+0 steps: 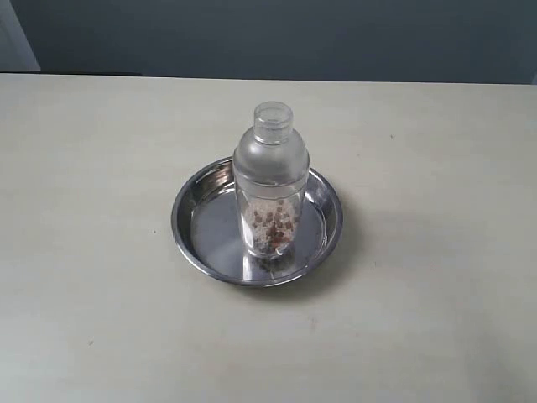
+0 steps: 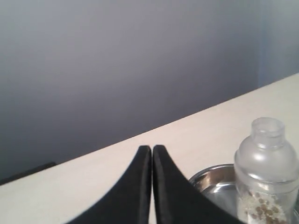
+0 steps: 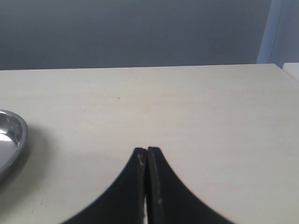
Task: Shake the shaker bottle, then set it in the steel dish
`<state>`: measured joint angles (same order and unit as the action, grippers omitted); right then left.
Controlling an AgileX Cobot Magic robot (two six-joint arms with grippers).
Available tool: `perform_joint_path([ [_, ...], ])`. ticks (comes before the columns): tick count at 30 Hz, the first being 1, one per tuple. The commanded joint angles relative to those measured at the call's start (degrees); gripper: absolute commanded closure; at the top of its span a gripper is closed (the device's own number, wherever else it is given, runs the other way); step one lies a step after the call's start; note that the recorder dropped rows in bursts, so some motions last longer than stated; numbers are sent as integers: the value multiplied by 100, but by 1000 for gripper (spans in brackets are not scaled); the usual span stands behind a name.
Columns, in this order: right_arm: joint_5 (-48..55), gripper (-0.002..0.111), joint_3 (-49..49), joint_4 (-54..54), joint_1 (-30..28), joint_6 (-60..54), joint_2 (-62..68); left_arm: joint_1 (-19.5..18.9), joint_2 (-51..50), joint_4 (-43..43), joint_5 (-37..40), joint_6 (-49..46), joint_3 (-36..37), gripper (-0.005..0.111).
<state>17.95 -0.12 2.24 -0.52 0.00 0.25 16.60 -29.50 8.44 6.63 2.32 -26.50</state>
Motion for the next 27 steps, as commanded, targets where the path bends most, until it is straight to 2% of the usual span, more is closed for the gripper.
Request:
perform_joint_path([
  [1, -47, 109, 12, -4, 1, 0, -25, -646, 1020, -478, -663, 9, 1246, 106],
  [4, -47, 109, 12, -4, 1, 0, -25, -994, 1594, -844, -631, 9, 1901, 106],
  [10, -47, 109, 12, -4, 1, 0, -25, -1376, 2163, -946, -619, 9, 2650, 106],
  [16, -47, 109, 12, -4, 1, 0, -25, -1376, 2219, -1063, 43, 9, 2650, 106],
  [18, -47, 109, 12, -4, 1, 0, -25, -1376, 2219, -1222, 624, 9, 2650, 106],
  [27, -47, 109, 12, -4, 1, 0, -25, -1376, 2219, -1222, 576, 9, 2650, 106],
])
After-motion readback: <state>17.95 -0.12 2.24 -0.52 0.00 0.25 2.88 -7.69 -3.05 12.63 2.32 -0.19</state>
